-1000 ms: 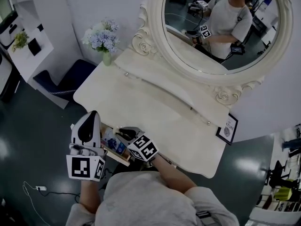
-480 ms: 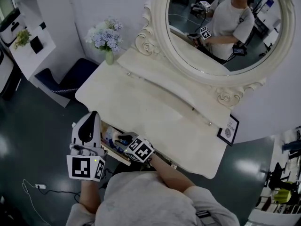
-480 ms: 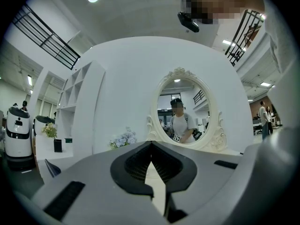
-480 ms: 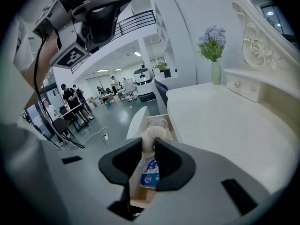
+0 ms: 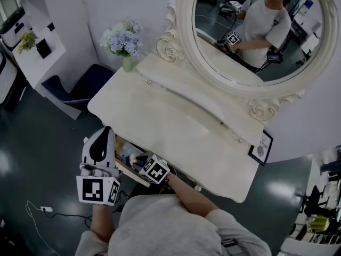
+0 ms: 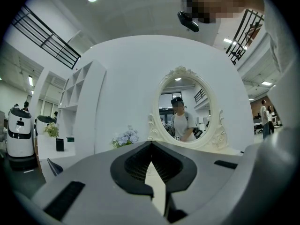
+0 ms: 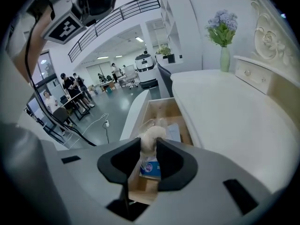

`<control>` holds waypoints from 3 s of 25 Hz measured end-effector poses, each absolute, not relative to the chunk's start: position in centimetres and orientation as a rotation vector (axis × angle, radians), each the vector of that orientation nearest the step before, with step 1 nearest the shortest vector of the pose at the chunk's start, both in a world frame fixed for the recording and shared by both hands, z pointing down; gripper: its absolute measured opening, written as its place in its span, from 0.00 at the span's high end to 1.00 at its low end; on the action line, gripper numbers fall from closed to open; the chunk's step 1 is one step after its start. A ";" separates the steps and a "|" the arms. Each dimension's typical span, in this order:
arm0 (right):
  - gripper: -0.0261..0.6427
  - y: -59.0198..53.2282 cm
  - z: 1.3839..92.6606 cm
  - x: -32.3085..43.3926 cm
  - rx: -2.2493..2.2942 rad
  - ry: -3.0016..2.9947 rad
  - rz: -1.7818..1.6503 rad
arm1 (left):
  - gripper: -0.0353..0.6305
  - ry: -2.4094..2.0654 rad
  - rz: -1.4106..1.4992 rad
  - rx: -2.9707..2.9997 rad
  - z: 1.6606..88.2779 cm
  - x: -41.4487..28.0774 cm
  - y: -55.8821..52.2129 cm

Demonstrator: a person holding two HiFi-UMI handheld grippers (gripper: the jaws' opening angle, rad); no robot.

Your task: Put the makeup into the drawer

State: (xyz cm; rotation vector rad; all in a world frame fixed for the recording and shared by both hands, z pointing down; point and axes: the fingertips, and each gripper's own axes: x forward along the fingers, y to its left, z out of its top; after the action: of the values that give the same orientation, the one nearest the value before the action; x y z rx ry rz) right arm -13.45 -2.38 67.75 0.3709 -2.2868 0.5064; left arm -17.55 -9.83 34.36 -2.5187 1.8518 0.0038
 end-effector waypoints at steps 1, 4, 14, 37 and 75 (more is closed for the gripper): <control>0.79 -2.2 68.0 -13.4 0.369 -2.269 0.512 | 0.93 1.852 0.002 -2.519 34.4 -17.6 -9.8; 0.76 -2.2 69.1 -13.3 0.375 -2.239 0.517 | 0.93 1.855 0.000 -2.517 34.5 -17.8 -9.8; 0.73 -2.3 69.5 -13.3 0.402 -2.221 0.545 | 0.93 1.863 -0.003 -2.517 34.6 -18.2 -9.8; 0.92 -4.6 65.2 -12.8 0.492 -2.392 0.475 | 0.93 1.832 0.006 -2.536 34.5 -17.0 -10.6; 0.93 -10.2 45.7 -2.2 1.130 -2.762 0.264 | 0.93 1.629 0.012 -2.662 34.3 -10.7 -11.7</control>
State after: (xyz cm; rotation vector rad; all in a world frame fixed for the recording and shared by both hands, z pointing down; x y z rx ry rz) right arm -2.19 -10.21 45.67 1.1301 -2.7616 0.2643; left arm -10.72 -11.71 34.35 -2.6618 1.6288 0.0124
